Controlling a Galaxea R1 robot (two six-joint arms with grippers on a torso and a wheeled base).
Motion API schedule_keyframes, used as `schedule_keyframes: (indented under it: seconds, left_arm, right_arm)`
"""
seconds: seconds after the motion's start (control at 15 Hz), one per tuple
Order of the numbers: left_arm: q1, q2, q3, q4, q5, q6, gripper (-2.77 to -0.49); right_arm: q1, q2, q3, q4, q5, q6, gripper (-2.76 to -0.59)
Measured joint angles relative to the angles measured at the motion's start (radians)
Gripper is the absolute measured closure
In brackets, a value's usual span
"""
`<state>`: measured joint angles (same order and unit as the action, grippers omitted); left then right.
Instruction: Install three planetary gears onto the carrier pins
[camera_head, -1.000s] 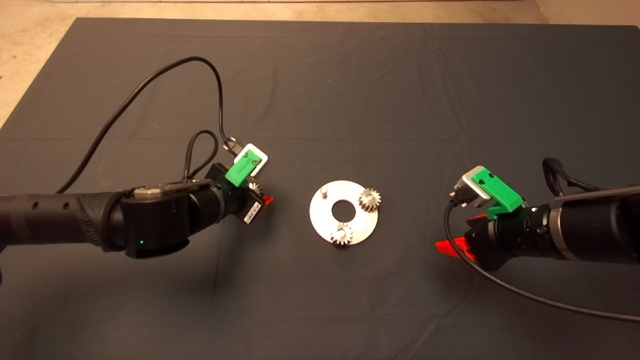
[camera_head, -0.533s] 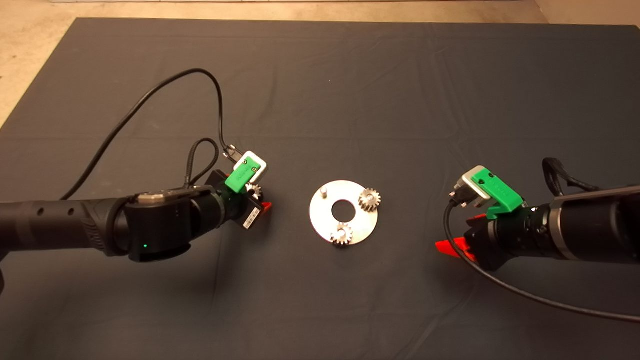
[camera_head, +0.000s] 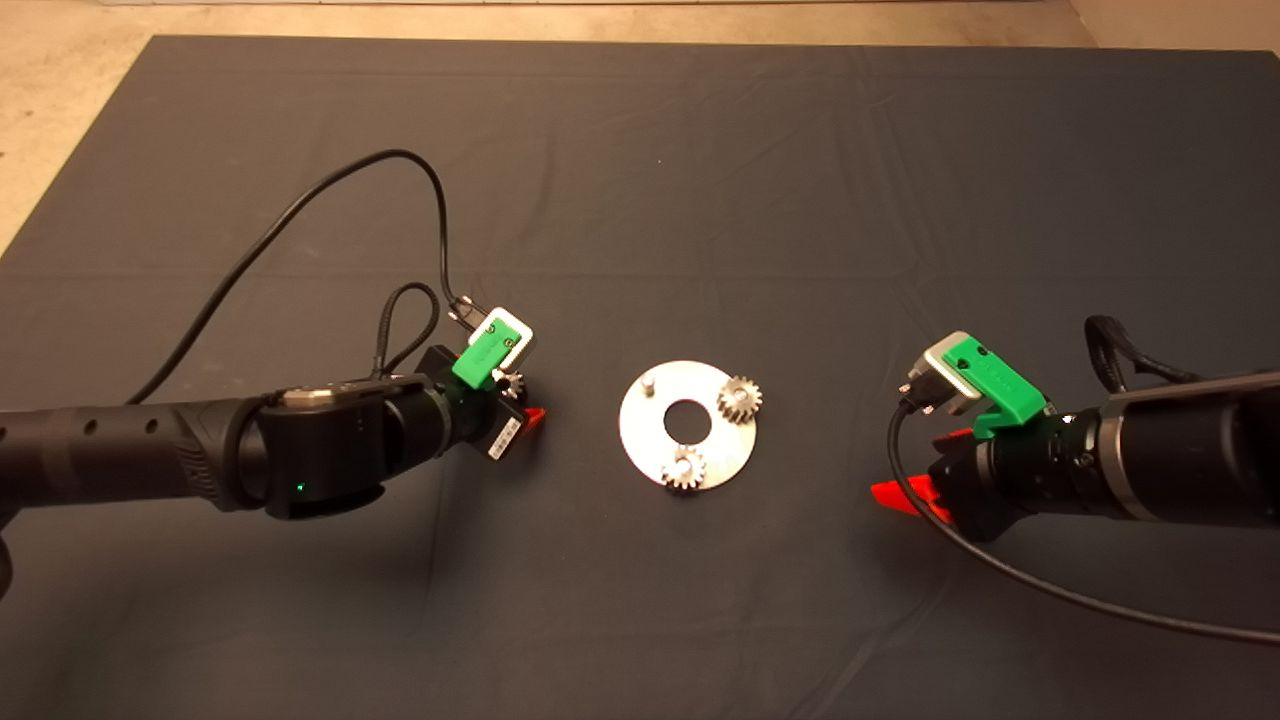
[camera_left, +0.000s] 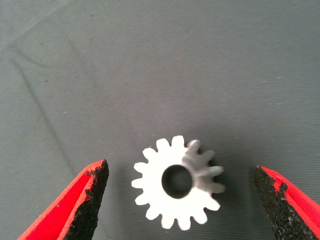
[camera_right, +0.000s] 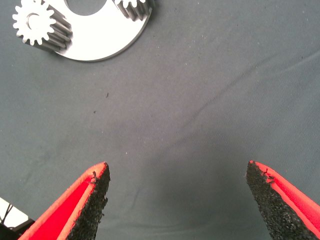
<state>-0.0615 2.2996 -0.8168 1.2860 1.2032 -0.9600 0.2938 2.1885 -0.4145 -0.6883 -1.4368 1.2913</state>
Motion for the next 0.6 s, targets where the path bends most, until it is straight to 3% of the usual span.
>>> schedule_keyframes:
  seconds: [0.27, 0.47, 0.6]
  left_arm:
    - [0.008, -0.001, -0.004, 0.000, -0.010, 0.000, -2.04]
    - [0.014, -0.003, -0.036, 0.000, -0.080, 0.000, -1.96]
    - [0.014, -0.010, -0.043, 0.000, -0.104, 0.000, -1.87]
  right_arm:
    - [0.000, 0.000, 0.000, 0.000, 0.000, 0.000, -2.02]
    - [0.000, 0.000, 0.000, 0.000, 0.001, 0.000, -2.02]
    - [0.000, 0.000, 0.000, 0.000, -0.001, 0.000, -2.02]
